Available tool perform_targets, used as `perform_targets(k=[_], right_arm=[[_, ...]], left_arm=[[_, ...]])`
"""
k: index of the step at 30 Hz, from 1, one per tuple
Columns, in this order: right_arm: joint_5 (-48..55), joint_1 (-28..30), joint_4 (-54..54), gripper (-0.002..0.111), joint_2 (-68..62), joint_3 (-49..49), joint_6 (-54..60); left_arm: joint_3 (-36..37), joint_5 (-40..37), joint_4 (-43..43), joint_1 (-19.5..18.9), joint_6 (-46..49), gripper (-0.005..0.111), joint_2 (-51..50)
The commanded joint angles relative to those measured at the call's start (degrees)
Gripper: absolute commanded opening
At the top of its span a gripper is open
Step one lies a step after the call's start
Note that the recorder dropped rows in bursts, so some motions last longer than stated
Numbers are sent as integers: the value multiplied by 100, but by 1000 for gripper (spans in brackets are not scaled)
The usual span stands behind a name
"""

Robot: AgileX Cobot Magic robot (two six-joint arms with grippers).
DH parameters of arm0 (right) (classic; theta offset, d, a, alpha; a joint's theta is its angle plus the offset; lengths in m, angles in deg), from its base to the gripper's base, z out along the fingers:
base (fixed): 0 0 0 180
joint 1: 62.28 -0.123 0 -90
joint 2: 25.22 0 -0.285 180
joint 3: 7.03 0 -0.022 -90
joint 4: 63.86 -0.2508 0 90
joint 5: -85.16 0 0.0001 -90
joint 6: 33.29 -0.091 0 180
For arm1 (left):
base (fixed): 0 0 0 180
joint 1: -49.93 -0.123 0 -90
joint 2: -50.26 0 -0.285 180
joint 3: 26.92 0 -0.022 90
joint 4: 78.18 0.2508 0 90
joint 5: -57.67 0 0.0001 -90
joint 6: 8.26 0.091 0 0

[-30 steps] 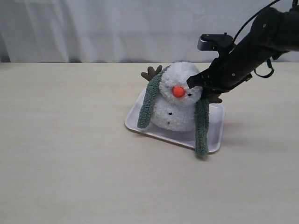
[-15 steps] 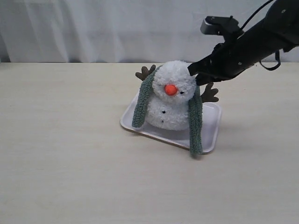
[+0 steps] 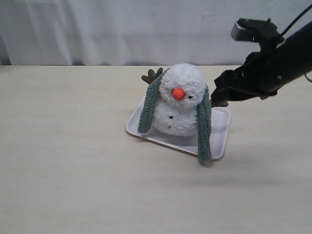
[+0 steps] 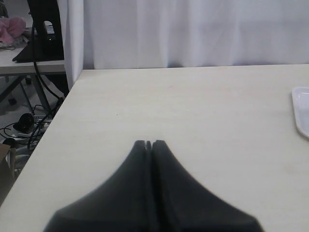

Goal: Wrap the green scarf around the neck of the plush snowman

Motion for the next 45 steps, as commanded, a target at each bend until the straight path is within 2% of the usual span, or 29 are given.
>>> perform_targets(k=[1,2,5,7,11,13,17,25,33,34,36,38,40,45], right_arm=[[-838,13,-775,65,-63,913,733],[-995,13,-941,65,-111,1043,895],[-1401,-47,-2282,65,-487,1276,2376],[-1952,-258,-2408,62,-835,1276,2538],[-2694,-314,-2422,59,-1164,1265,2444],[-2700,-314,-2422,46,-1206,1265,2481],[-2475,-314,-2477,4,-1206,1173,2745],[-916,-314,-2956,4,-1206,370,2785],[-1034,-314,-3035,6,-1229,345,2253],[-1034,-314,-3035,8,-1229,371,2270],[-795,-314,-2976,29,-1229,446,2270],[-520,-314,-2986,45,-1229,435,2270],[-96,-314,-3088,51,-1229,412,2183],[1566,-314,-3490,50,-1229,399,2612]], left_arm=[[19,54,-13,3,0,0,21],[19,54,-13,3,0,0,21],[19,54,-13,3,0,0,21],[19,54,-13,3,0,0,21],[19,54,-13,3,0,0,21],[19,54,-13,3,0,0,21],[19,54,-13,3,0,0,21],[19,54,-13,3,0,0,21],[19,54,-13,3,0,0,21],[19,54,-13,3,0,0,21],[19,54,-13,3,0,0,21],[19,54,-13,3,0,0,21],[19,54,-13,3,0,0,21],[19,54,-13,3,0,0,21]])
